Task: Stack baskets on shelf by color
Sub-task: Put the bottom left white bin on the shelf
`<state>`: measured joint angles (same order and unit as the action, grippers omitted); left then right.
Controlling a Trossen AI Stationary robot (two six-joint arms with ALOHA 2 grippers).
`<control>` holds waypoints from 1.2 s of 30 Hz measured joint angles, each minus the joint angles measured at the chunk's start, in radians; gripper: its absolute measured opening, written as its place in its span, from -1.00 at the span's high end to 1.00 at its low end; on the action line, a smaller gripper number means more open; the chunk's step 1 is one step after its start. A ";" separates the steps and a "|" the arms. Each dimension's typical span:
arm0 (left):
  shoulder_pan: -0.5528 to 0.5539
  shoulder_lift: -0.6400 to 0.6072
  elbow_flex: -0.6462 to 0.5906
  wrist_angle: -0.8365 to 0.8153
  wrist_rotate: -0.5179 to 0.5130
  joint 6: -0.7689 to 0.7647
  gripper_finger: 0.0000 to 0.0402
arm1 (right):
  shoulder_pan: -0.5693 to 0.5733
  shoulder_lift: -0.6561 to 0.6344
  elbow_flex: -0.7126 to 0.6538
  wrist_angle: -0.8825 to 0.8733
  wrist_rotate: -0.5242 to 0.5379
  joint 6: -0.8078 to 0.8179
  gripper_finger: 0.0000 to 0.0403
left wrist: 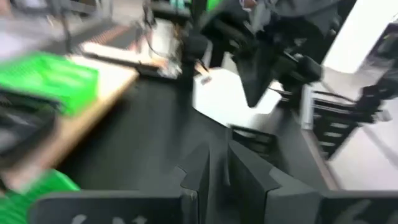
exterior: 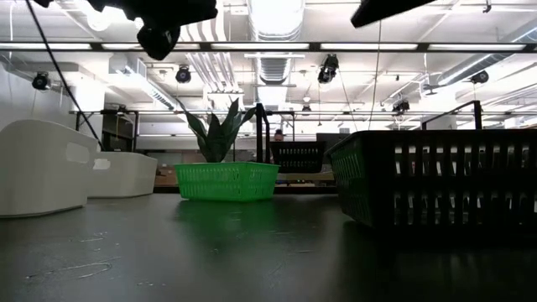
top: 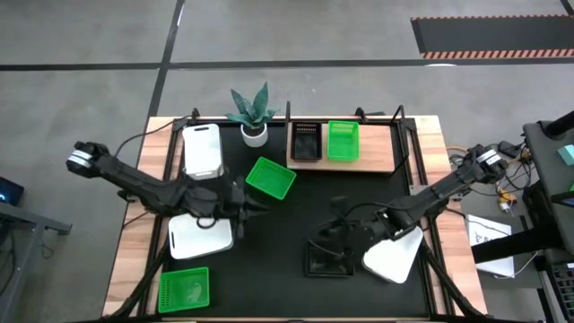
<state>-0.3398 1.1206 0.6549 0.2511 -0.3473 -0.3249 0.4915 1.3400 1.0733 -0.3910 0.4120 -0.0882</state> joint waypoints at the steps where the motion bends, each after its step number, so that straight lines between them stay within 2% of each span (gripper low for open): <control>1: -0.018 0.024 0.011 -0.005 0.001 -0.039 0.80 | 0.000 -0.009 -0.016 0.033 0.000 -0.028 0.96; 5: -0.079 0.149 0.063 -0.016 0.003 -0.162 0.88 | -0.001 -0.053 -0.076 0.105 0.001 -0.123 0.96; 7: -0.100 0.205 0.109 -0.113 0.032 -0.261 0.94 | -0.001 -0.085 -0.096 0.128 0.007 -0.155 0.96; 10: -0.123 0.270 0.208 -0.406 0.061 -0.515 0.99 | -0.001 -0.137 -0.121 0.146 0.008 -0.171 0.96; 14: -0.135 0.352 0.378 -0.944 0.063 -0.897 0.99 | -0.001 -0.200 -0.151 0.141 0.009 -0.179 0.96; 17: -0.133 0.397 0.515 -1.285 0.077 -1.089 0.99 | -0.001 -0.239 -0.164 0.144 0.009 -0.187 0.96; 19: -0.131 0.424 0.581 -1.431 0.069 -1.175 0.99 | -0.001 -0.257 -0.175 0.144 0.009 -0.185 0.96; 23: -0.131 0.442 0.634 -1.507 0.042 -1.196 0.99 | -0.001 -0.289 -0.209 0.142 0.009 -0.189 0.96; 28: -0.117 0.438 0.599 -1.514 0.137 -1.197 0.95 | -0.001 -0.320 -0.232 0.141 0.009 -0.190 0.96; 32: -0.118 0.437 0.562 -1.508 0.189 -1.218 0.73 | -0.001 -0.330 -0.233 0.140 0.009 -0.189 0.96; 36: -0.115 0.437 0.556 -1.503 0.195 -1.239 0.43 | -0.001 -0.329 -0.233 0.137 0.008 -0.192 0.96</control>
<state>-0.4546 1.5578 1.2106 -1.2524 -0.1527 -1.5642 0.4908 1.0114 0.8406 -0.2539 0.4204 -0.2802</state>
